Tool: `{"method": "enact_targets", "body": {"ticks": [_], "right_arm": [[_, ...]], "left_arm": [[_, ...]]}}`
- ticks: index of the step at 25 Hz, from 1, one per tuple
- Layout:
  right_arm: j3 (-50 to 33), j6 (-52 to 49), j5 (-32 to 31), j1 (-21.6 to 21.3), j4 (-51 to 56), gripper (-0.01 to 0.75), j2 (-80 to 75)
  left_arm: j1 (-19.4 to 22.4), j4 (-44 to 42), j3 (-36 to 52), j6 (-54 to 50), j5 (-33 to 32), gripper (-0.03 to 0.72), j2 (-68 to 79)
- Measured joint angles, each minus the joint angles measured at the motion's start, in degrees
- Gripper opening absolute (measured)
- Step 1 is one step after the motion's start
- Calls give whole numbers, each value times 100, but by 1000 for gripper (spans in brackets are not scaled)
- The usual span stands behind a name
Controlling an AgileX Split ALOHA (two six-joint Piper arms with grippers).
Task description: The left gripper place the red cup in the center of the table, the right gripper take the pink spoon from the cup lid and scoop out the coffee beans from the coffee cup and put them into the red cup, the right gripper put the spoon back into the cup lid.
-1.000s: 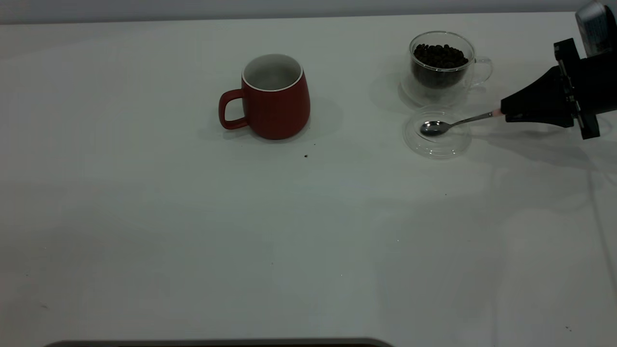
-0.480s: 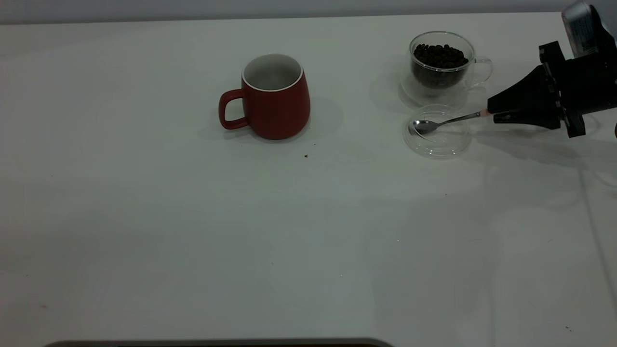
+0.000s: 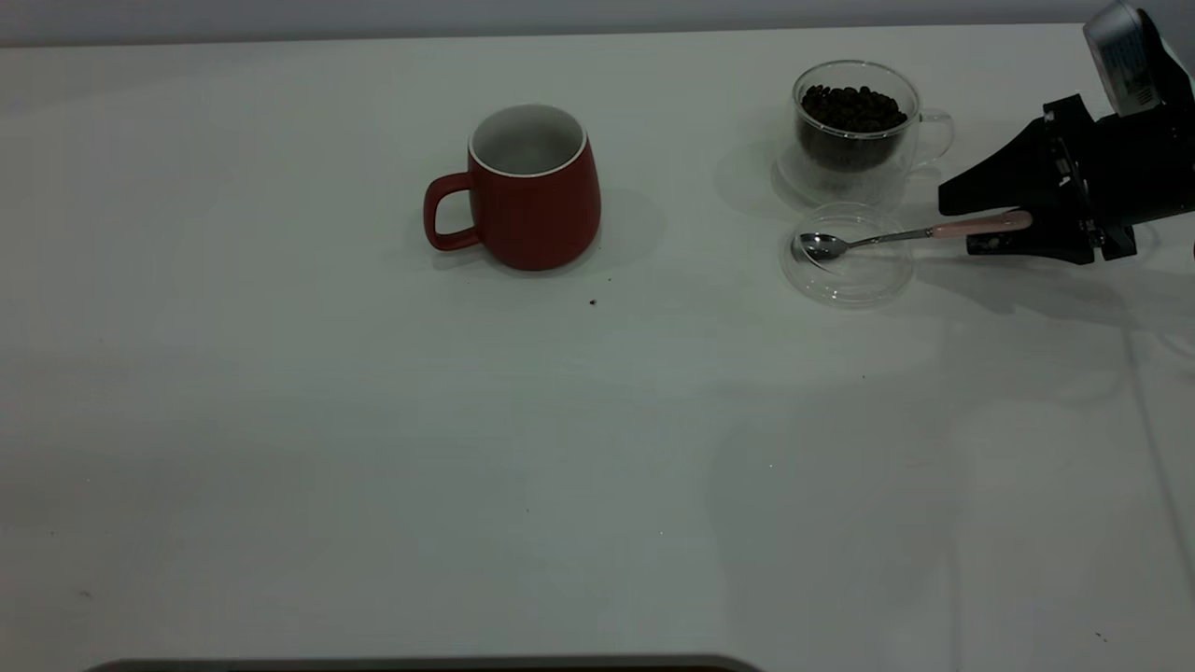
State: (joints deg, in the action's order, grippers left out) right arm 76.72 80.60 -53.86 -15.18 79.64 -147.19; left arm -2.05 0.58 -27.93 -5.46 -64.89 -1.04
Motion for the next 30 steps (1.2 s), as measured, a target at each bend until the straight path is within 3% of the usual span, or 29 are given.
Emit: {"method": "enact_targets", "body": {"ticks": [7,15,19,22,26,30], "right_arm": [[0,344,454,0,89,564,0],[0,774,794,0,1972,564,0],[-11,271,323,-5,2153,564,211],[-37,3,-641,9,2104,564,712],[-42,-201,-1104,120,1285,559,1839],[-42,-1574,-940,501,-1276,554,3248]], "left_arm": [[0,0,0,0,0,493,0],[0,0,0,0,0,493,0],[0,0,0,0,0,493,0],[0,0,0,0,0,493,0],[0,0,0,0,0,493,0],[0,0,0,0,0,493,0]]}}
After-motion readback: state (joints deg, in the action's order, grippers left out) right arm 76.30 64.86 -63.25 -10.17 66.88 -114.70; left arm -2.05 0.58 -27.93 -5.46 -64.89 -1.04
